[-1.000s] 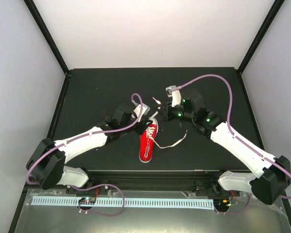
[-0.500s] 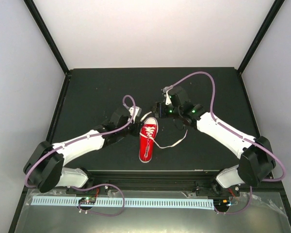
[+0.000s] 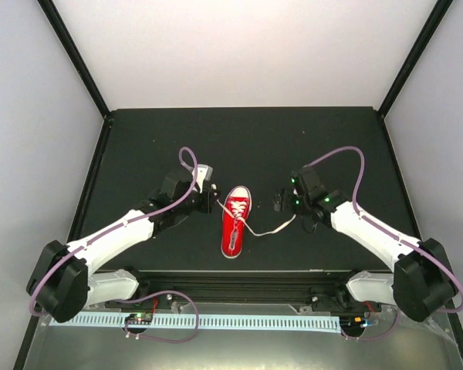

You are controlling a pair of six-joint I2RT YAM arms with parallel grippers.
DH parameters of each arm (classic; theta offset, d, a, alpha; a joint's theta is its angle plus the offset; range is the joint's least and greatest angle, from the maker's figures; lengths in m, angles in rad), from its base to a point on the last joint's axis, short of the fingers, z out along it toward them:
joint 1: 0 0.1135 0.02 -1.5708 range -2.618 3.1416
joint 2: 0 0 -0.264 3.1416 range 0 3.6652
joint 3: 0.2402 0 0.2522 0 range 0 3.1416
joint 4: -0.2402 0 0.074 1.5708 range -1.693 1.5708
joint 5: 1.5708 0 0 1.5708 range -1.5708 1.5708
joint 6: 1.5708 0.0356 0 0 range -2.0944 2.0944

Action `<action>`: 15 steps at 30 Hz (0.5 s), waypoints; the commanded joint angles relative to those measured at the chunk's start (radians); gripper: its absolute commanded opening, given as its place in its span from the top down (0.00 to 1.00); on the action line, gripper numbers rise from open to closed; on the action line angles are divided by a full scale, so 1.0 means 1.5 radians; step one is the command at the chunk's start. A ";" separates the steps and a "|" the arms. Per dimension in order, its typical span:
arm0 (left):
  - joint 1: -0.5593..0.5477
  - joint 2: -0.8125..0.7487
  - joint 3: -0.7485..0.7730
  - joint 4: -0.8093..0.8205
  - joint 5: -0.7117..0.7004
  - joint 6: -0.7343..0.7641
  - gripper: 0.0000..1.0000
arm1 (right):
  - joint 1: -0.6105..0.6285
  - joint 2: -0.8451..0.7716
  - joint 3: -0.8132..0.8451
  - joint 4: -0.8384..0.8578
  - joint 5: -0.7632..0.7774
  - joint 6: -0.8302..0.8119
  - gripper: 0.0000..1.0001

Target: Tie the shoes

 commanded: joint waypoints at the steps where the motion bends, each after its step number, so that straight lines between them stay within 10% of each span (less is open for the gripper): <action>1: 0.006 0.009 0.001 0.002 0.066 0.014 0.99 | -0.001 -0.026 -0.067 0.004 0.013 0.076 0.16; 15: 0.005 0.059 0.027 0.023 0.252 0.100 0.98 | -0.001 0.059 -0.101 0.052 -0.009 0.095 0.37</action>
